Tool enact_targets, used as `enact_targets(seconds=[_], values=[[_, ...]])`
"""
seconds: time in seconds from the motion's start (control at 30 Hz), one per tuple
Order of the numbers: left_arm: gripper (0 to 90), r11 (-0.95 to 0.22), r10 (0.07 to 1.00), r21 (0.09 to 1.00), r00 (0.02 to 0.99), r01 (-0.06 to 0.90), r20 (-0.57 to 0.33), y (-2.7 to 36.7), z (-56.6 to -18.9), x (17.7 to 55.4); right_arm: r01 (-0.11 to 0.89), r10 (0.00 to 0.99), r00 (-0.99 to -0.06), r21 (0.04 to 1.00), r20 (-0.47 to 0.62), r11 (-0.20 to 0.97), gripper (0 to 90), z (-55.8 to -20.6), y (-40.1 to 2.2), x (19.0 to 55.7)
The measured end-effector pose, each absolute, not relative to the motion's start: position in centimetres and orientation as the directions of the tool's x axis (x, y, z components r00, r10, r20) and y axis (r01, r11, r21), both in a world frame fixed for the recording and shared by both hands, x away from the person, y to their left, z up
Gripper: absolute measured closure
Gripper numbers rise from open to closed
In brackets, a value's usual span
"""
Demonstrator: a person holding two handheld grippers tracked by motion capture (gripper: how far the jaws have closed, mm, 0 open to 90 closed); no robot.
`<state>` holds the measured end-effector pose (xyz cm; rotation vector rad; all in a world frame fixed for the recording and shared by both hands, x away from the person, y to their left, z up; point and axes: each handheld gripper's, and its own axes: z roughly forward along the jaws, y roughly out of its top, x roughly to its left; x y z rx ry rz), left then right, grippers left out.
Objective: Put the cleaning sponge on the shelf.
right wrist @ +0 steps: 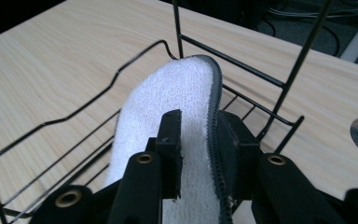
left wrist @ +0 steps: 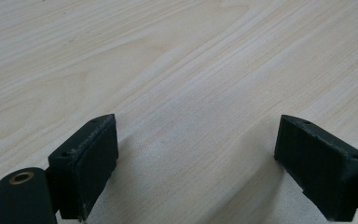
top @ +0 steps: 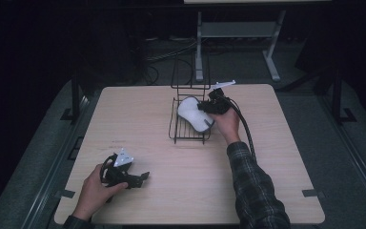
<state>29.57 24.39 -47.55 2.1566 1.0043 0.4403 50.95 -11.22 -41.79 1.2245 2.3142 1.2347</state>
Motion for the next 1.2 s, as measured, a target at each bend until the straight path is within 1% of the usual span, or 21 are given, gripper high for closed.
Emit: enact_targets(seconds=[0.2, 0.33, 0.43, 0.5, 0.53, 0.57, 0.6, 0.63, 0.9, 1.2], values=[[12.6, -0.449, 0.768, 0.722, 0.641, 0.527, 0.010, 24.4, -47.5, 29.6, 0.580, 0.774, -0.612, 0.759, 0.166, 0.296, 67.7, -42.8, -11.0, 50.9], [12.6, -0.448, 0.768, 0.722, 0.640, 0.527, 0.010, 24.4, -47.5, 29.6, 0.574, 0.773, -0.614, 0.763, 0.162, 0.296, 65.8, -42.7, -11.0, 50.9], [12.6, -0.449, 0.768, 0.721, 0.640, 0.527, 0.009, 24.4, -47.5, 29.6, 0.560, 0.769, -0.619, 0.775, 0.156, 0.294, 66.5, -42.1, -11.3, 50.7], [12.6, -0.448, 0.768, 0.722, 0.640, 0.527, 0.009, 24.4, -47.6, 29.6, 0.563, 0.766, -0.619, 0.777, 0.171, 0.281, 72.7, -41.7, -11.7, 50.4], [12.6, -0.449, 0.768, 0.722, 0.641, 0.527, 0.010, 24.4, -47.5, 29.6, 0.556, 0.764, -0.624, 0.780, 0.164, 0.287, 80.4, -41.3, -12.2, 50.1], [12.6, -0.448, 0.768, 0.722, 0.640, 0.527, 0.010, 24.4, -47.5, 29.6, 0.555, 0.759, -0.629, 0.779, 0.164, 0.291, 84.2, -41.1, -12.4, 49.9], [12.6, -0.448, 0.768, 0.722, 0.640, 0.527, 0.010, 24.4, -47.5, 29.6, 0.555, 0.759, -0.629, 0.779, 0.164, 0.291, 84.2, -41.1, -12.4, 49.9], [12.6, -0.450, 0.768, 0.722, 0.641, 0.527, 0.011, 24.4, -47.5, 29.6, 0.553, 0.755, -0.636, 0.776, 0.158, 0.303, 89.4, -40.8, -12.8, 49.5], [12.6, -0.449, 0.768, 0.722, 0.640, 0.527, 0.010, 24.4, -47.5, 29.6, 0.558, 0.746, -0.649, 0.759, 0.147, 0.335, 89.6, -41.2, -13.9, 48.2], [12.6, -0.449, 0.768, 0.721, 0.641, 0.527, 0.010, 24.4, -47.5, 29.6, 0.548, 0.726, -0.674, 0.750, 0.136, 0.369, 89.6, -41.9, -13.6, 47.5]])
